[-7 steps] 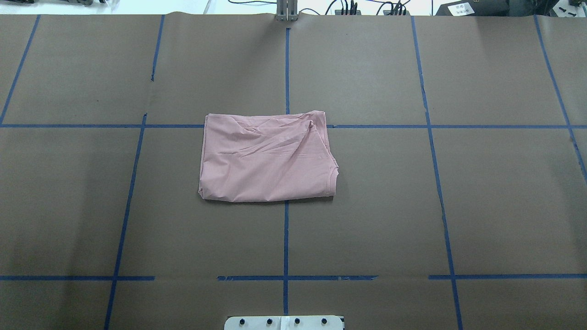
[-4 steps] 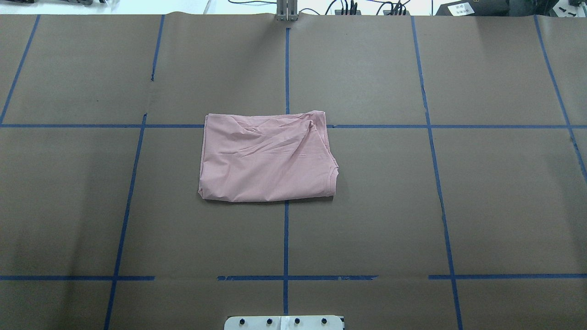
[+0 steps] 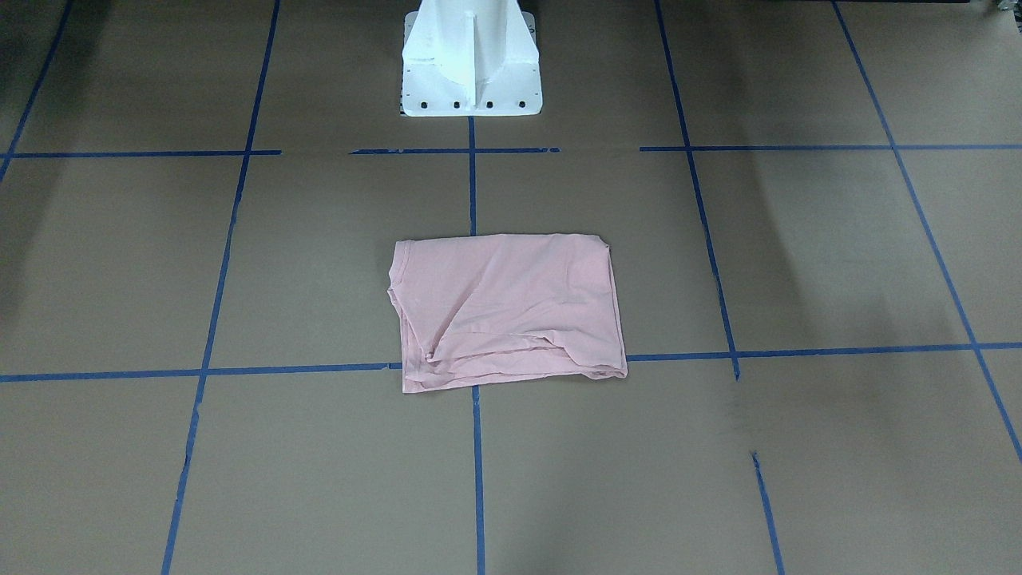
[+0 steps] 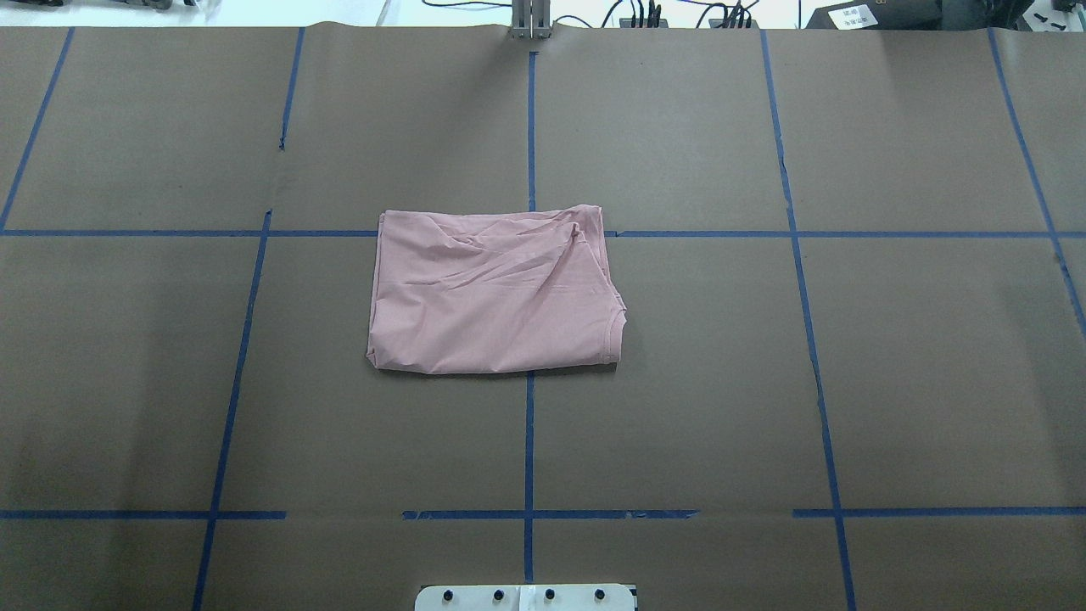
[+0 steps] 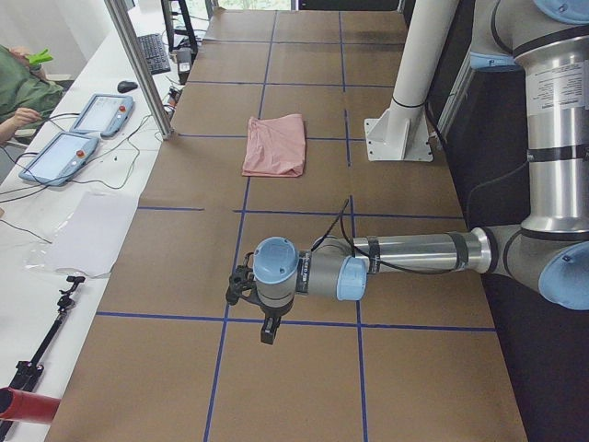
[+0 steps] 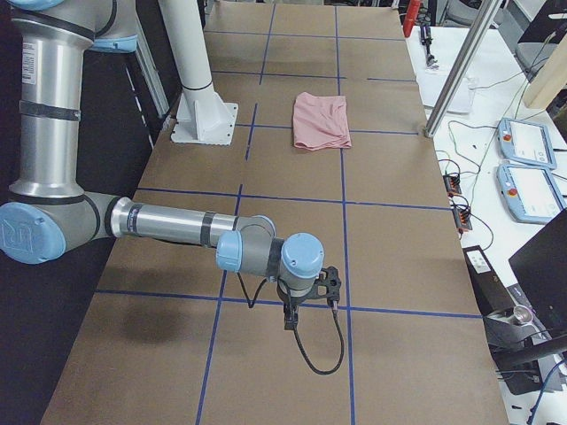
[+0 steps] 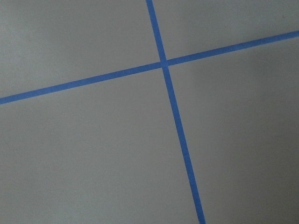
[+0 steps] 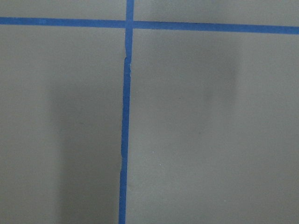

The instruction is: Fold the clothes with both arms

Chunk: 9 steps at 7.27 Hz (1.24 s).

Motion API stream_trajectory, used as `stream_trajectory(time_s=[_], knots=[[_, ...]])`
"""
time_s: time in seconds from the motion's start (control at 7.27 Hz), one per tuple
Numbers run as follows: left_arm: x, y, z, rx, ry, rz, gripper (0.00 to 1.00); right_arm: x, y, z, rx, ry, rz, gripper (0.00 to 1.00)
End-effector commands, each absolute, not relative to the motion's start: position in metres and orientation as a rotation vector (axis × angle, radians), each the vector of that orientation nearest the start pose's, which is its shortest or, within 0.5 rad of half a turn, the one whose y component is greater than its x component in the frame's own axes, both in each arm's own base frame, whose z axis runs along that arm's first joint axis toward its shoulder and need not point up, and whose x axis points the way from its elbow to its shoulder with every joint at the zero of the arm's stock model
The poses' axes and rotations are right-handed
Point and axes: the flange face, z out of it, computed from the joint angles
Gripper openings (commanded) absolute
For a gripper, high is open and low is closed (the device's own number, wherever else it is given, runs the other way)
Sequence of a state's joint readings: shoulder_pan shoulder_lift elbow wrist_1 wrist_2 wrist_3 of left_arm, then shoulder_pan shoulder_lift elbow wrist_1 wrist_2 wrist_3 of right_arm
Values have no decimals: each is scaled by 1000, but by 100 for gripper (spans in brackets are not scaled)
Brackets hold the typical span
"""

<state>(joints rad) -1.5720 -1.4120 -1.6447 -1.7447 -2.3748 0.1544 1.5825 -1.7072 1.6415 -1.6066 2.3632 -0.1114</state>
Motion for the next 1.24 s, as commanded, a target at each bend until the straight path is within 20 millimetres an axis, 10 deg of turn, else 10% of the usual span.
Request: stream_trajectory(time_s=[0.0,1.1], knots=[[-62,-429,678,143,793,180,100,61,-429,678,-6,-770,-73,100],[-62,-428,681,140,793,181,100,62,-429,679,-3,-755,-67,100]])
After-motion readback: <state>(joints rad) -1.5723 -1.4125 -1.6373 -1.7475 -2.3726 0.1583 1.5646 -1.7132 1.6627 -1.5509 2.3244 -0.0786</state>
